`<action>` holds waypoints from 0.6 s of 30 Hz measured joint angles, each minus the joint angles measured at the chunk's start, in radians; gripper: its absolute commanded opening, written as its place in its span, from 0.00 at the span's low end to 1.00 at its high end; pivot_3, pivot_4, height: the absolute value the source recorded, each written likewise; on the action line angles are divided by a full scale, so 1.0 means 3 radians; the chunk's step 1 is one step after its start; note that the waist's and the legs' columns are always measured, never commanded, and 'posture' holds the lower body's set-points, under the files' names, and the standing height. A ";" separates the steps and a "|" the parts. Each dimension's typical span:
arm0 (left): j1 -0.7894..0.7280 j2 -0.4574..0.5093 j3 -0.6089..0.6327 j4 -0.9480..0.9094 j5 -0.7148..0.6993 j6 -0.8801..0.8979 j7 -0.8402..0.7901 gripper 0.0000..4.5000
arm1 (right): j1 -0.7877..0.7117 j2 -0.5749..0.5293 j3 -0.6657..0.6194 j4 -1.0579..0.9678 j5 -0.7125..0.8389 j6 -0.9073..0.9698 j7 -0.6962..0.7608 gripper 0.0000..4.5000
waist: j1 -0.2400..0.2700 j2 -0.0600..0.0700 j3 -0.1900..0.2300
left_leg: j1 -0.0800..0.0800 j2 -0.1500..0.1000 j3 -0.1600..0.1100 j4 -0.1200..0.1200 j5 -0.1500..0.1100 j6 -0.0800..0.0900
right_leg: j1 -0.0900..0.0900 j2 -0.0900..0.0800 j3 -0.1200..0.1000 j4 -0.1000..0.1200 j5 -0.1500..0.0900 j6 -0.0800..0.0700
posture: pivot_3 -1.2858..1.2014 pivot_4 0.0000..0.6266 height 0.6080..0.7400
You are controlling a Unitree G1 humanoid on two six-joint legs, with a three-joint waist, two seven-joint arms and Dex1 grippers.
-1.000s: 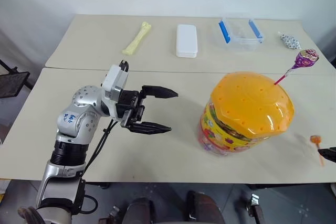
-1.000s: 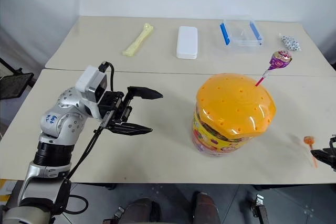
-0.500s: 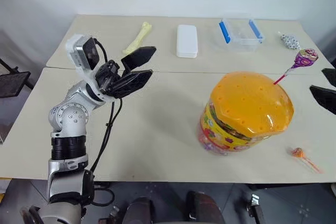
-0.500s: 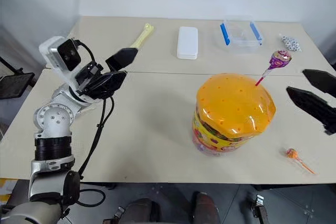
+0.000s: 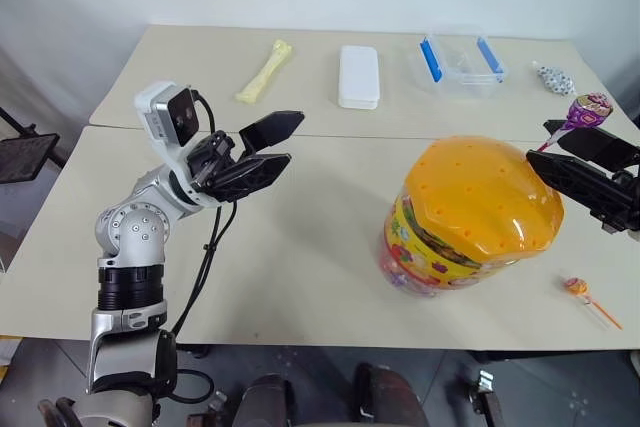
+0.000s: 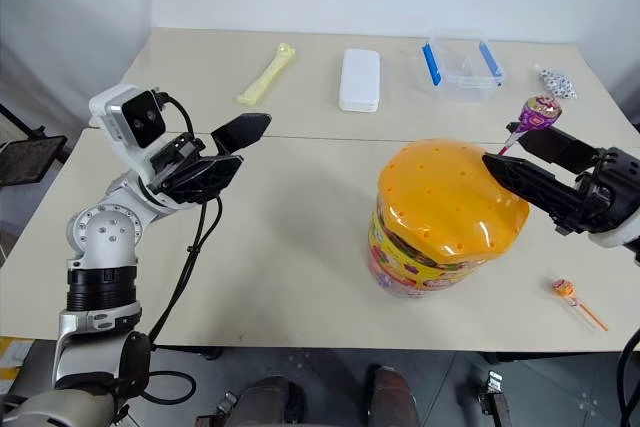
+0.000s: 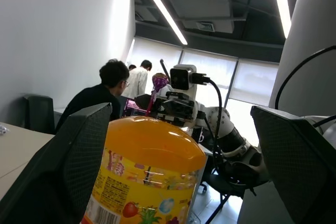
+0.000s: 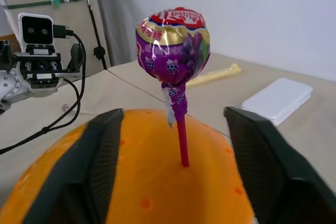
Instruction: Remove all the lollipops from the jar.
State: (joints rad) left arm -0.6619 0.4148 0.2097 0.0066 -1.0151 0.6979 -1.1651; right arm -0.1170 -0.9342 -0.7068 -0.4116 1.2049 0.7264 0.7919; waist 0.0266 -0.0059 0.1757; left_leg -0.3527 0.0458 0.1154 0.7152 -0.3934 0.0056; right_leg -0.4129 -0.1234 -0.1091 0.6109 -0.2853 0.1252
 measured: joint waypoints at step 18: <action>-0.0112 -0.0280 -0.0108 -0.0219 0.0022 -0.0113 0.0061 1.00 | -0.0422 -0.0078 -0.0207 0.0446 0.0141 0.0007 -0.0049 0.00 | 0.0010 0.0000 0.0000 | -0.0003 -0.0001 0.0000 0.0001 -0.0001 0.0001 | 0.0000 0.0000 0.0000 -0.0002 0.0001 0.0002 | 0.52 0.24 1.00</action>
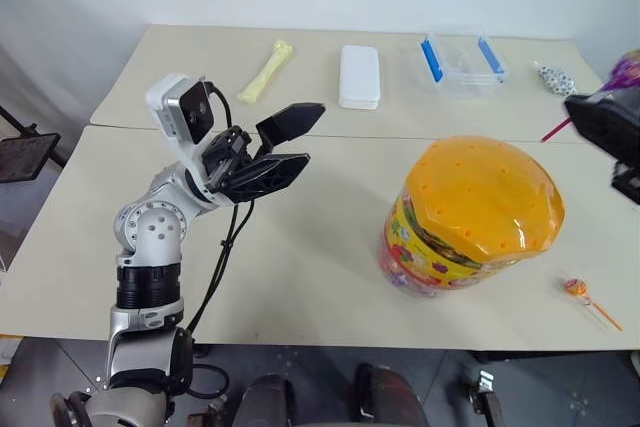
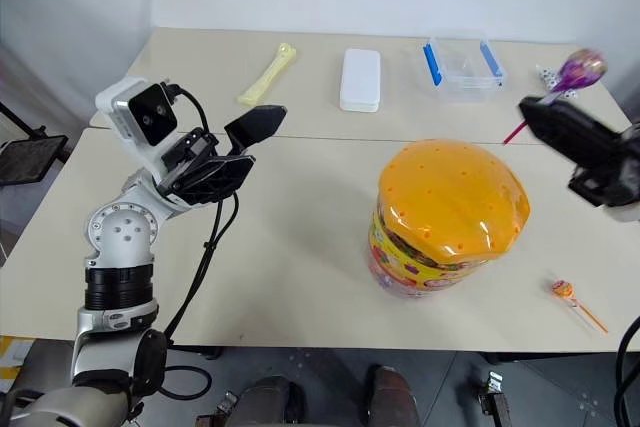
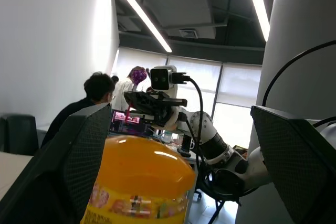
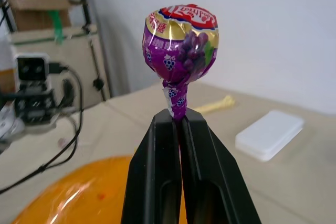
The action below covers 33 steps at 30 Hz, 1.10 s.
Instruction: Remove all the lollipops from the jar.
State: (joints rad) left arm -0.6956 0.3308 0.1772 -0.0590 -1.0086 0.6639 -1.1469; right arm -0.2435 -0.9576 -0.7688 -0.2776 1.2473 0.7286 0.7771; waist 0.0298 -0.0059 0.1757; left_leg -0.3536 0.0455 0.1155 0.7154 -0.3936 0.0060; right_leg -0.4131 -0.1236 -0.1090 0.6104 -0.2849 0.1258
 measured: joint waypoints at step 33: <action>0.0256 0.0694 -0.0741 0.0516 0.1924 -0.1425 -0.0301 1.00 | 0.1521 0.0091 0.0142 0.0757 -0.2298 -0.0949 0.0377 0.99 | -0.0018 0.0023 0.0000 | 0.0003 0.0003 0.0010 -0.0005 -0.0001 0.0001 | -0.0001 0.0005 0.0006 -0.0011 0.0002 0.0003 | 0.52 0.24 1.00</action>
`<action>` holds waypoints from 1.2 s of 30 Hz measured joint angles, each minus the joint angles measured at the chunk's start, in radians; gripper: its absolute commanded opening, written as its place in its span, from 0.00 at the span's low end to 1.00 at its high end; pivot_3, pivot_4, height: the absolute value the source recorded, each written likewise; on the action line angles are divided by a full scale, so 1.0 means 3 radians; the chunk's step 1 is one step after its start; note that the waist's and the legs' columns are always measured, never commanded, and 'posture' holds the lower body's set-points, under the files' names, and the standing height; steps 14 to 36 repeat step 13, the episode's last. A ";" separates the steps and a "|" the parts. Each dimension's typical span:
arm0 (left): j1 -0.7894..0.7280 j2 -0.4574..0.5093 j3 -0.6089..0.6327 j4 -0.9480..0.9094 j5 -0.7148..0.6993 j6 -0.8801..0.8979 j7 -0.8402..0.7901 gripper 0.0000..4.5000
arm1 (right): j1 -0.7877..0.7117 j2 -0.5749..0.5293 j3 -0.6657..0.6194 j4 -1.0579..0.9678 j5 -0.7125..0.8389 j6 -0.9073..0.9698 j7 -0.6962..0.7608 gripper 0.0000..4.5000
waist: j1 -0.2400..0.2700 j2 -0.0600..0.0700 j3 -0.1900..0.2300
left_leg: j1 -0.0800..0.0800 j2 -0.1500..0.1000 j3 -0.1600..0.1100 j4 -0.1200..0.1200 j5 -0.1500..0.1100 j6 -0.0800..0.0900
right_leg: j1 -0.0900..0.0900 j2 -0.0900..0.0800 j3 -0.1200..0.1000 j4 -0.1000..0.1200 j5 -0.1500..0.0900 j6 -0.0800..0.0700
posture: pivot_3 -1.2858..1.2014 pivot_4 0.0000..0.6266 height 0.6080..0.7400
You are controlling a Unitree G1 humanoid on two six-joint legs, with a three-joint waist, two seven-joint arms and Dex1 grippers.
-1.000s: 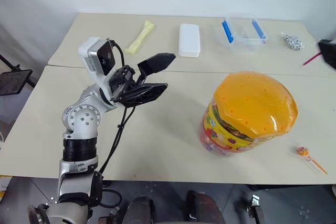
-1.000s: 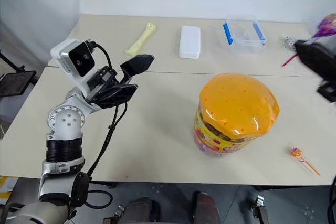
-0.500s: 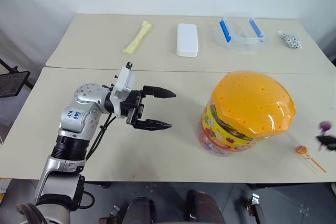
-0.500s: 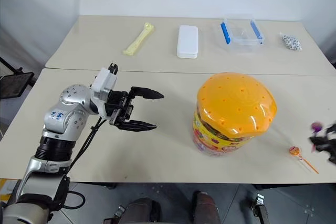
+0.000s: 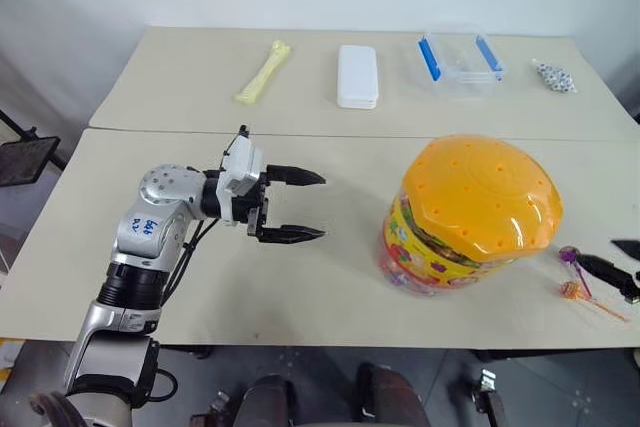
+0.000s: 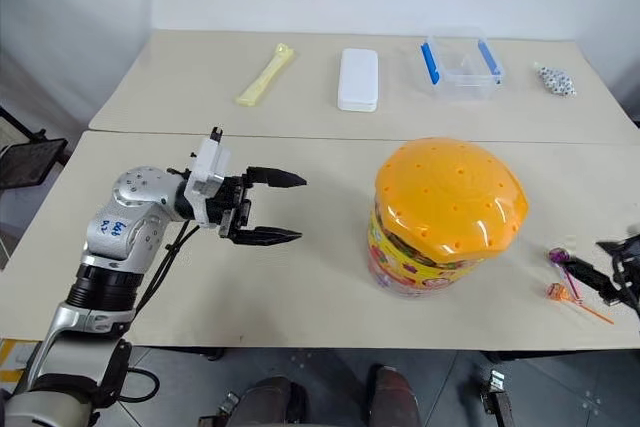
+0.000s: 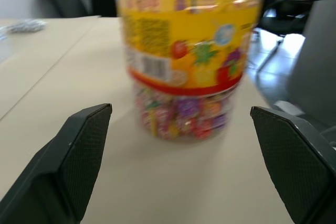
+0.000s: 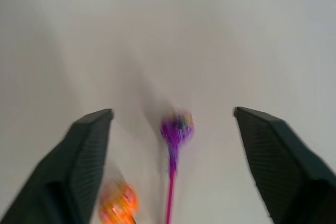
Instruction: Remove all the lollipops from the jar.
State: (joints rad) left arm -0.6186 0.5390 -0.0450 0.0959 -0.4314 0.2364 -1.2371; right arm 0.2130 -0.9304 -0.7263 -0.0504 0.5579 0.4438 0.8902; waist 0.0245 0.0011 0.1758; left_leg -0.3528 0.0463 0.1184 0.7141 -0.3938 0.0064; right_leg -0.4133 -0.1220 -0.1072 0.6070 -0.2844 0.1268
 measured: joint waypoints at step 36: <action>0.1119 0.0280 0.0608 -0.0023 0.0357 -0.0277 0.0940 1.00 | -0.0151 0.0499 0.0392 -0.0439 0.0090 -0.1134 0.0902 0.99 | 0.0012 -0.0001 0.0003 | 0.0002 0.0003 -0.0003 0.0006 -0.0004 0.0002 | 0.0001 -0.0002 0.0002 0.0009 0.0000 0.0000 | 0.52 0.24 1.00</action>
